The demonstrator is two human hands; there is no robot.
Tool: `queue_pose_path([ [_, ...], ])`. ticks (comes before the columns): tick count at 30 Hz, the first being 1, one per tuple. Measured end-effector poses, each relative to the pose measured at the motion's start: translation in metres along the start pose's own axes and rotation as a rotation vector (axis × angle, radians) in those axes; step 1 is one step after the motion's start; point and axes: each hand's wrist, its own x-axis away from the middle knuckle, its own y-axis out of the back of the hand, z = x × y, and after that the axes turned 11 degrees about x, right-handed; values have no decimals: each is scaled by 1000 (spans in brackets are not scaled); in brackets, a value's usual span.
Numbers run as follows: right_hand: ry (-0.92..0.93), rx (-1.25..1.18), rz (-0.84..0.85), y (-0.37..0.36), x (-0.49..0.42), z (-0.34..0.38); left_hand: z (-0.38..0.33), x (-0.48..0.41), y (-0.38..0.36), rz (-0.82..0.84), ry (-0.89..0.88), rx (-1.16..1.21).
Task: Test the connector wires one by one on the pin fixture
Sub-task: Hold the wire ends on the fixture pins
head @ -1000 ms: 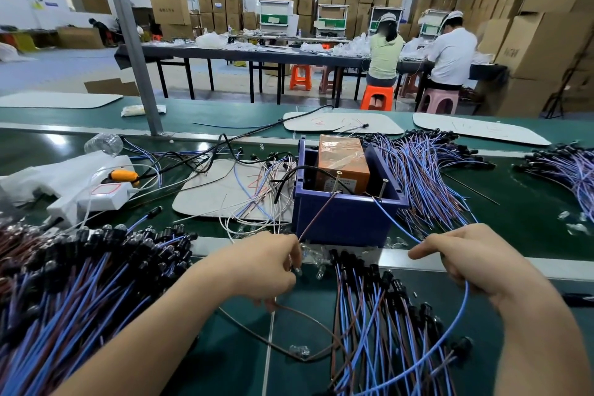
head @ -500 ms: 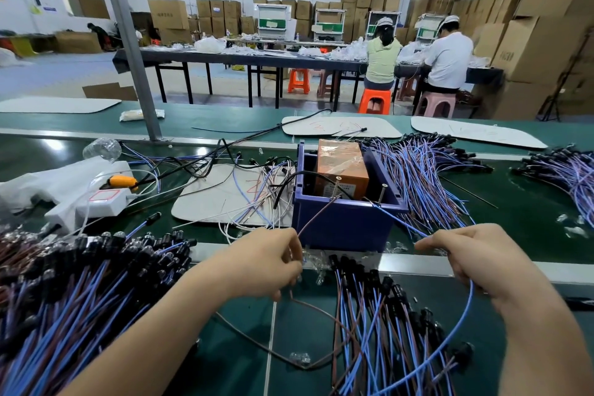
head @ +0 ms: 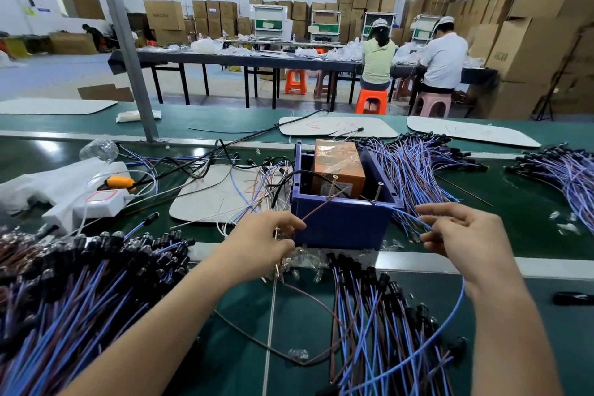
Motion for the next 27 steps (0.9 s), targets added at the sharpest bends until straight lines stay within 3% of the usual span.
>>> queue_pose_path([
  [4, -2, 44, 29, -5, 0, -2, 3, -3, -7, -139, 29, 113],
  [9, 77, 73, 14, -7, 4, 2, 6, -4, -4, -346, -34, 0],
  [27, 98, 273, -7, -9, 9, 6, 9, -6, -7, -361, -98, -9],
])
